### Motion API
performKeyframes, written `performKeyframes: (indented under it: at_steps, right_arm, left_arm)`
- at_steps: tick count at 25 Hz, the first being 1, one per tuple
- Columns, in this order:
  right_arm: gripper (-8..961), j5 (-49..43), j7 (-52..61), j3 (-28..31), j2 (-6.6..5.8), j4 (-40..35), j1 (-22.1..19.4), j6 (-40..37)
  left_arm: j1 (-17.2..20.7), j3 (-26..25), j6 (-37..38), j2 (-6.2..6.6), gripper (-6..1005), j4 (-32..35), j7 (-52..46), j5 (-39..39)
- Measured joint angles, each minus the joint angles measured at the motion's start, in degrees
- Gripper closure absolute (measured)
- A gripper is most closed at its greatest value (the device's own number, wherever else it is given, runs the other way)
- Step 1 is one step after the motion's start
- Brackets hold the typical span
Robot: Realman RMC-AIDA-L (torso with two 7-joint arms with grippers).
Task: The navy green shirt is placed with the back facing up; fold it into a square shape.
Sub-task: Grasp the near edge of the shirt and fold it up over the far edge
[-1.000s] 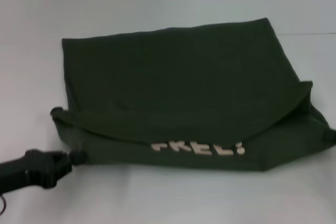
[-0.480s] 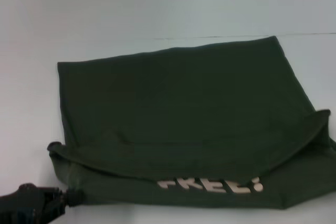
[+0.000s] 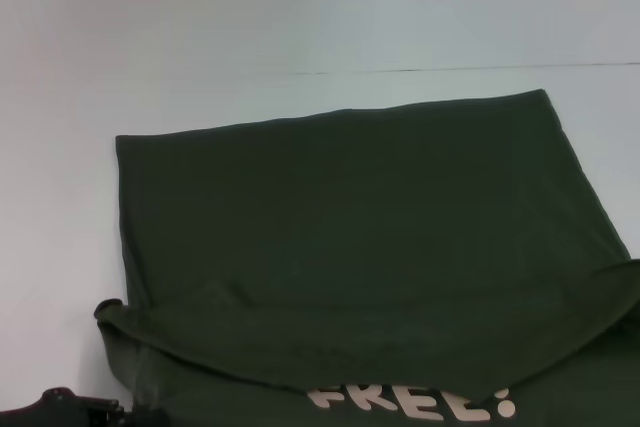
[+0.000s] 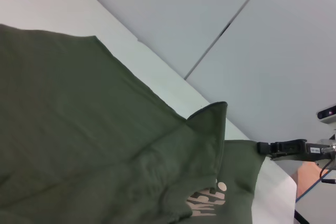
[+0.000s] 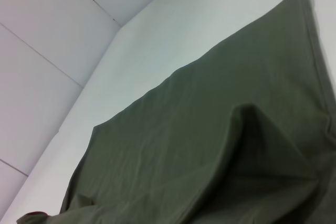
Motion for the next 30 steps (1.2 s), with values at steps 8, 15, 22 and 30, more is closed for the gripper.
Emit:
performKeyframes:
  at_steps: [8,15,22,30]
  right_arm:
    - [905,-0.3,-0.9,2.5,0.84,0.5,1.0,-0.3]
    - [902,0.5,-1.0,7.4,0.22,0.5,5.2,-2.3]
    - [899,0.8,1.6,10.1,-2.94,2.3,13.5,0.3]
    - [896,0.7,1.7,7.1,-5.90,10.0,23.4,14.7]
  left_arm:
    - [-1.7,-0.3,-0.9,0.44,1000,-0.1,-0.4,0.3]
    - [-6.9,-3.5,-2.6,2.45,999,-0.9,-1.2,-1.4]
    - [-15.3,-3.9,-9.5,4.69,998,-4.3,-1.7,-1.7]
    - [-22.1,-3.5,-23.5,6.37,997,-8.6,-3.0,-2.5]
